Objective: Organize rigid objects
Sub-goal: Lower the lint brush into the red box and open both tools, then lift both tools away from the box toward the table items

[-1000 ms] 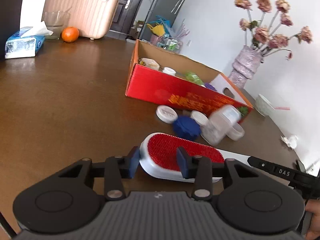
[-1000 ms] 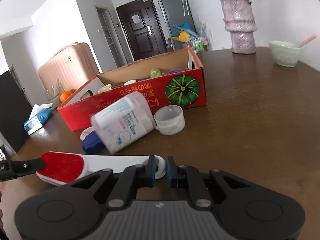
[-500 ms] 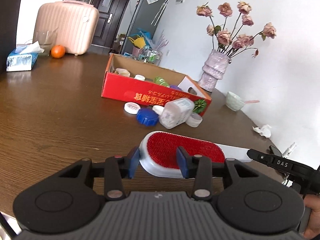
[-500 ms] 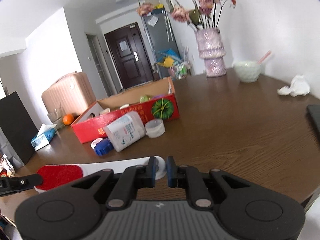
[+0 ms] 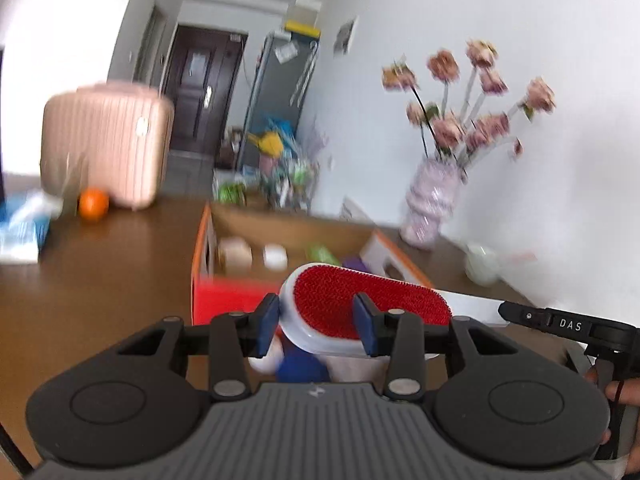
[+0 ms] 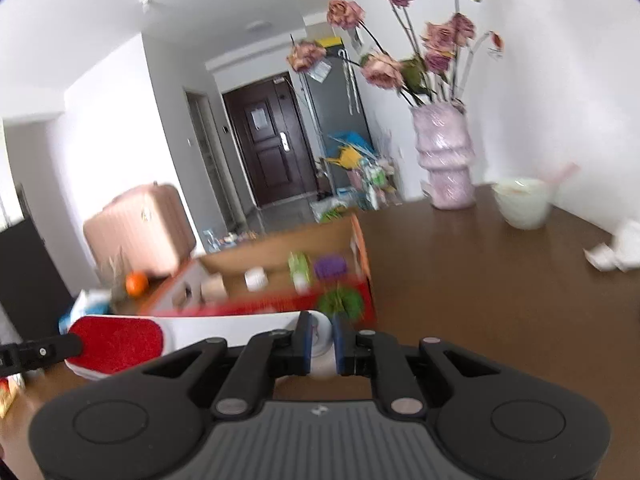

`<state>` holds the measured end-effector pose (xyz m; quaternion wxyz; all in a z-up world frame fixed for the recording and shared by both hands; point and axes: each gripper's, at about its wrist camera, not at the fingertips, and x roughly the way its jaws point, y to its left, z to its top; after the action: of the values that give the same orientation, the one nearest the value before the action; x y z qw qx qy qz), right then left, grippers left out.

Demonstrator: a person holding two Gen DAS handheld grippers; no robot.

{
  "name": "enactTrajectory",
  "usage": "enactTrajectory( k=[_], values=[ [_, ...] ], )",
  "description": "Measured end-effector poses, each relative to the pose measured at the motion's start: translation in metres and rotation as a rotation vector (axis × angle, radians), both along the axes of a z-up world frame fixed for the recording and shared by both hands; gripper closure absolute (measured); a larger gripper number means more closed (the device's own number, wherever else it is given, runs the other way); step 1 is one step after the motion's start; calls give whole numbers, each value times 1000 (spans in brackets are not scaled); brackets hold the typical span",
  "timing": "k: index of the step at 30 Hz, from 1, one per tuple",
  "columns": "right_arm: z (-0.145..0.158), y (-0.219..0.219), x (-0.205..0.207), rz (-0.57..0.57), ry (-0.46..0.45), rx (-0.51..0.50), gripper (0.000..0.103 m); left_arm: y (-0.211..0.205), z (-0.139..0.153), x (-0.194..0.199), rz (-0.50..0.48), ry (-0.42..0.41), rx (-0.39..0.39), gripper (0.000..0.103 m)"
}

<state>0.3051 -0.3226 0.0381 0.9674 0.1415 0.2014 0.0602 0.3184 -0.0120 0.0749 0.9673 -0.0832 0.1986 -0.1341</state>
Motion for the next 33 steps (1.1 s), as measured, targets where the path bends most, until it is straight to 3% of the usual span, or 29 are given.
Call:
enactTrajectory(
  k=[2, 5, 9, 13, 20, 24, 26, 29, 33],
  values=[
    [12, 0, 39, 11, -1, 13, 92, 0, 9, 34, 4, -11, 16, 63],
    [20, 7, 97, 22, 18, -23, 92, 5, 7, 89, 8, 47, 12, 62],
    [9, 18, 164, 39, 87, -61, 92, 12, -16, 146, 12, 134, -8, 62],
    [-9, 24, 207, 70, 157, -84, 92, 19, -44, 170, 22, 198, 0, 62],
    [-39, 47, 228, 164, 242, -166, 92, 23, -69, 171, 14, 224, 108, 64],
    [-44, 72, 229, 252, 270, -281, 88, 18, -59, 165, 41, 193, 191, 54],
    [-39, 77, 228, 275, 270, -313, 86, 17, -48, 161, 50, 176, 213, 50],
    [-22, 76, 221, 275, 246, -324, 75, 14, -28, 154, 73, 139, 258, 34],
    [13, 69, 202, 263, 198, -339, 69, 11, 4, 143, 118, 111, 296, 33]
  ],
)
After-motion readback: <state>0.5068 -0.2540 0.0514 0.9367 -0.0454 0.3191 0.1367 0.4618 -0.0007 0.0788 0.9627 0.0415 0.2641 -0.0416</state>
